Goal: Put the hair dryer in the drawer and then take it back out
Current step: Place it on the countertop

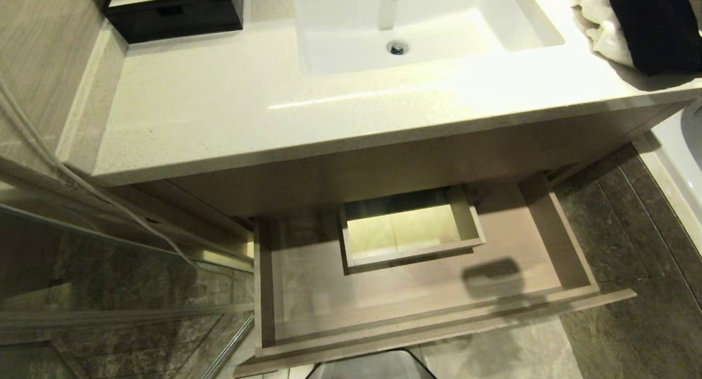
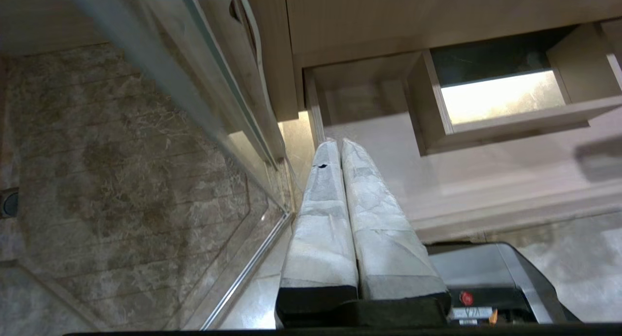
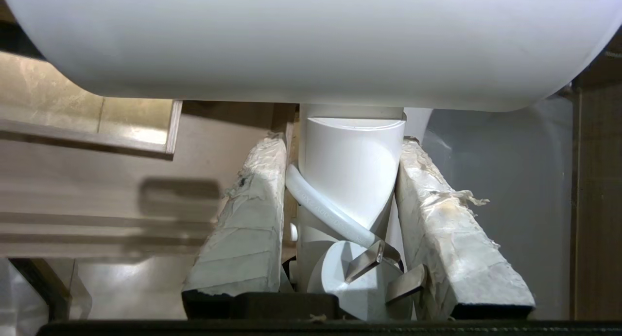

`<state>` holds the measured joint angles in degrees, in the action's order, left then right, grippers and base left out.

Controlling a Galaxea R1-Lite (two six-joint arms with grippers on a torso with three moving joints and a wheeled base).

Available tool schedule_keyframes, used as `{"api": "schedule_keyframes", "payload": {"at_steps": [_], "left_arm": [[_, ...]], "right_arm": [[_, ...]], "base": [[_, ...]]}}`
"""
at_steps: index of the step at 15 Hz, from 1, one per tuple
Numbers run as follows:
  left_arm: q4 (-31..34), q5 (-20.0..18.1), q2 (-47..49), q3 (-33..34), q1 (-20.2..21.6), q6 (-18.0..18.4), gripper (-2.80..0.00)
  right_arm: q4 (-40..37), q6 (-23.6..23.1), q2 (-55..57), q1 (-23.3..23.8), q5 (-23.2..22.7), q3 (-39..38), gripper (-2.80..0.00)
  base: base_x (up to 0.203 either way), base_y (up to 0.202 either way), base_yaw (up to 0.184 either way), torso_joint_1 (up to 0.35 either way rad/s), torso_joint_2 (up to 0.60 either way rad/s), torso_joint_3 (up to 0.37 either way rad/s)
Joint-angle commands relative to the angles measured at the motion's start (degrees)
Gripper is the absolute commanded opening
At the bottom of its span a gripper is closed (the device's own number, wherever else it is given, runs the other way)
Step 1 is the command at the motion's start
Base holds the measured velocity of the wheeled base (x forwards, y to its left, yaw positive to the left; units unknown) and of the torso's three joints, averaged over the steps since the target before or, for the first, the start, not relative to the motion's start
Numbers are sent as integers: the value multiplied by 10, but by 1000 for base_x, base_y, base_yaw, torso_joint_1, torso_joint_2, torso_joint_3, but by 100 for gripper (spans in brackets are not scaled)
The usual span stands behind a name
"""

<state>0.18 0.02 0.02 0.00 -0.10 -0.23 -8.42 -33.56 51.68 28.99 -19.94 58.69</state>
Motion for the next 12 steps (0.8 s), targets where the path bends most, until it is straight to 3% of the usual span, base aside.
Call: {"api": "schedule_keyframes", "payload": {"at_steps": [1, 7, 10, 12], "left_arm": [[0, 0, 0, 0, 0, 0, -280], [0, 1, 0, 0, 0, 0, -280], [0, 0, 0, 0, 0, 0, -280], [0, 0, 0, 0, 0, 0, -280]], "right_arm": [[-1, -2, 12, -1, -2, 3, -280], [-7, -15, 59, -2, -1, 41, -280], [-29, -36, 141, -5, -1, 135, -280], [-67, -43, 195, -49, -5, 190, -280]], "base": [[0, 0, 0, 269, -3, 250], [0, 0, 0, 273, -36, 230], [0, 0, 0, 77, -19, 50], [0, 0, 0, 0, 0, 0]]}}
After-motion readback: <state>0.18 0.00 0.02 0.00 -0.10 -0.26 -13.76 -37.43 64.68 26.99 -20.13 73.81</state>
